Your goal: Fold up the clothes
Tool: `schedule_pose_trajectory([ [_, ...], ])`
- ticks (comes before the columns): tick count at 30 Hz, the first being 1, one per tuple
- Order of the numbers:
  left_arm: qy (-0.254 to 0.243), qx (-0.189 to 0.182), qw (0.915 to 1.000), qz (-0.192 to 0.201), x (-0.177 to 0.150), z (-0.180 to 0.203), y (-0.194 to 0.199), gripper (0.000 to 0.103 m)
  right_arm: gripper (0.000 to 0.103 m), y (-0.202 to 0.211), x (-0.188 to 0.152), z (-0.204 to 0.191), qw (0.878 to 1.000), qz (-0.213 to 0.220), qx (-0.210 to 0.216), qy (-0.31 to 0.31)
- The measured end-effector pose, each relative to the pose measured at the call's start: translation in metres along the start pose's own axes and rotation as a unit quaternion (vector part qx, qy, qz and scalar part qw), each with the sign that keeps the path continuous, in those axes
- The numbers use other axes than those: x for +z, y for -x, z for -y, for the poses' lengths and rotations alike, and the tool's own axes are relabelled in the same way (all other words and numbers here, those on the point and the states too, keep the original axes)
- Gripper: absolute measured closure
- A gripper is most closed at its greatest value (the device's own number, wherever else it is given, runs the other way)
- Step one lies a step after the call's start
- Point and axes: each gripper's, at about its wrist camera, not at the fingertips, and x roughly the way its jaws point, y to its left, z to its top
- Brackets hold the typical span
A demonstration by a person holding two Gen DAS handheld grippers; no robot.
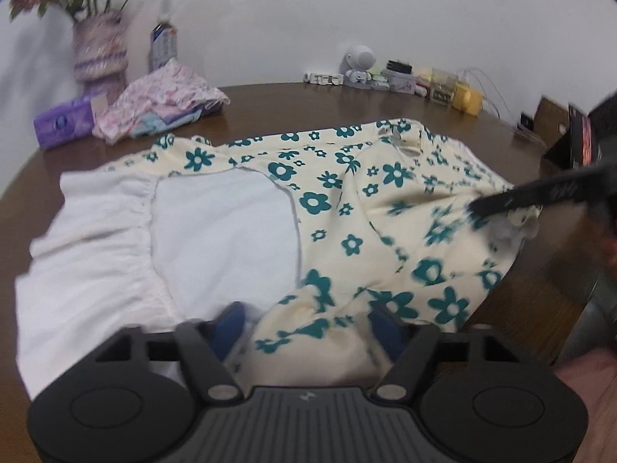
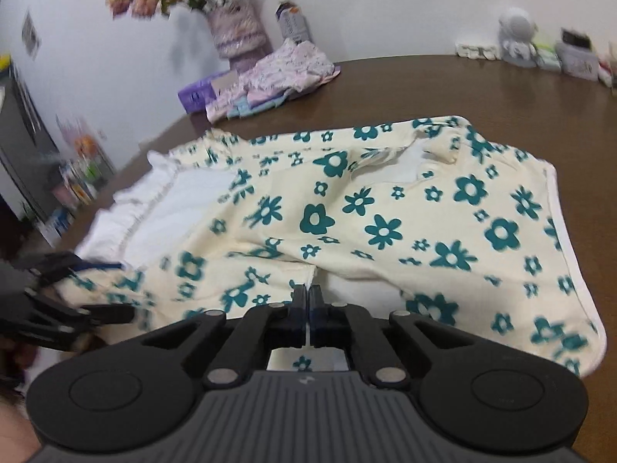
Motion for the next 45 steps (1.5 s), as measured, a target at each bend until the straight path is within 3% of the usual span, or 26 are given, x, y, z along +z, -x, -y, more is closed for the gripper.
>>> schedule_pose_trajectory([
  [1, -0.005, -0.002, 1.0000, 0.000, 0.001, -0.002, 0.000, 0.062, 0.102, 0.005, 0.000, 0.002, 1.000, 0.000, 0.003, -0.008],
  [8, -0.017, -0.021, 0.9996, -0.002, 0.002, -0.008, 0.002, 0.066, 0.102, 0.023, -0.022, 0.003, 0.999, -0.028, 0.003, -0.034],
  [11, -0.018, -0.025, 0.9995, 0.007, 0.001, -0.005, 0.011, 0.063, 0.100, 0.023, -0.027, 0.003, 0.999, -0.027, -0.003, -0.035],
  [12, -0.022, -0.026, 0.9994, 0.012, 0.000, -0.003, 0.017, 0.059, 0.097, 0.023, -0.027, 0.002, 0.999, -0.026, -0.004, -0.032],
  [14, -0.029, -0.025, 0.9991, 0.020, -0.002, -0.001, 0.027, 0.041, 0.084, 0.023, -0.026, 0.001, 0.999, -0.023, -0.006, -0.026],
  [15, -0.031, -0.020, 0.9991, 0.022, -0.003, 0.000, 0.031, 0.039, 0.070, 0.023, -0.026, 0.000, 0.999, -0.022, -0.007, -0.023],
  [16, -0.032, -0.014, 0.9991, 0.024, -0.005, 0.000, 0.035, 0.039, 0.064, 0.023, -0.026, 0.000, 1.000, -0.020, -0.008, -0.020],
  [25, 0.013, 0.027, 0.9990, 0.034, -0.015, -0.007, 0.041, 0.035, 0.064, 0.024, -0.026, -0.007, 1.000, -0.010, -0.023, 0.000],
  [34, 0.015, 0.050, 0.9981, 0.033, -0.016, 0.007, 0.035, 0.031, 0.064, 0.034, -0.033, -0.014, 0.999, 0.009, -0.037, 0.027],
  [39, 0.021, 0.054, 0.9981, 0.020, -0.020, 0.003, 0.027, 0.038, 0.064, 0.018, -0.032, -0.016, 0.999, -0.006, -0.026, 0.039],
  [41, 0.023, 0.045, 0.9986, 0.016, -0.023, 0.001, 0.025, 0.051, 0.064, 0.012, -0.028, -0.016, 0.999, -0.005, -0.020, 0.043],
  [45, 0.030, 0.029, 0.9989, 0.021, -0.023, -0.004, 0.028, 0.065, 0.068, 0.002, -0.023, -0.016, 0.998, -0.005, -0.015, 0.062],
])
